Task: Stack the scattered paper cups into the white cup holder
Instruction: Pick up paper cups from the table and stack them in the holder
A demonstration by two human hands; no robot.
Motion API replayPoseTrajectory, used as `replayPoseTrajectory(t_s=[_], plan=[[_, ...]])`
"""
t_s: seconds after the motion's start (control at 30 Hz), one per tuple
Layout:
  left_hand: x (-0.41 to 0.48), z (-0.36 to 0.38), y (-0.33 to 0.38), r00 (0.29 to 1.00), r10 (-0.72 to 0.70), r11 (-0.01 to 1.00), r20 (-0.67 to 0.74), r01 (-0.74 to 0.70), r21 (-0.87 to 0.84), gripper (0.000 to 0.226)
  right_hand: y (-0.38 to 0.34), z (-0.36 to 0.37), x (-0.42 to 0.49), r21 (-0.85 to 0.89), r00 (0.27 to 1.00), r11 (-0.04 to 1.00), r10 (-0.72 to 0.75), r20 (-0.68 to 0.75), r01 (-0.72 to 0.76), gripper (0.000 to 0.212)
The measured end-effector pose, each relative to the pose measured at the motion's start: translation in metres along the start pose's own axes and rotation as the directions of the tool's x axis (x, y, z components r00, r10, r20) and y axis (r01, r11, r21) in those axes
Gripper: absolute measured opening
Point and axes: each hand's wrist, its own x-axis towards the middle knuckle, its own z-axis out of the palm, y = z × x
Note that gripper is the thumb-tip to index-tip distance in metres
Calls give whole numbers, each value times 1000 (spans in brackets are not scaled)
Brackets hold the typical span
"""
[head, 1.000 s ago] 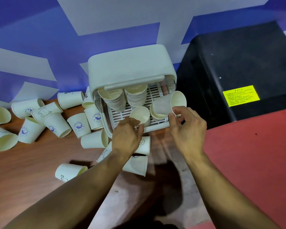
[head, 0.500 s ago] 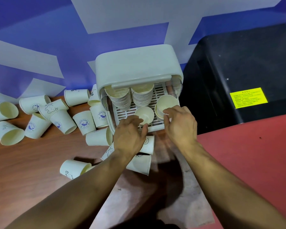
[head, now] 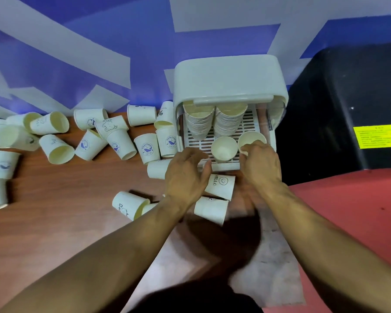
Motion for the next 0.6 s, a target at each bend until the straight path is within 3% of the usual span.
replayPoseTrajectory(t_s=[0.17, 0.23, 0.4, 0.6], plan=[[-27, -15, -23, 999, -30, 999, -44, 28, -41, 32, -21, -4, -35, 84, 975, 994, -54, -217, 74, 26], [-38, -19, -37, 999, -50, 999, 11, 50, -18, 31, -30, 4, -56, 144, 986, 988, -25, -166, 50, 28], [-58, -17, -55, 949, -207, 978, 237, 194, 79, 23, -46, 27, -105, 301, 980, 933, 193, 40, -196, 26], [-60, -15, -57, 869, -428, 891, 247, 360, 277, 30, -48, 34, -127, 239, 900, 870, 399, 173, -432, 28]])
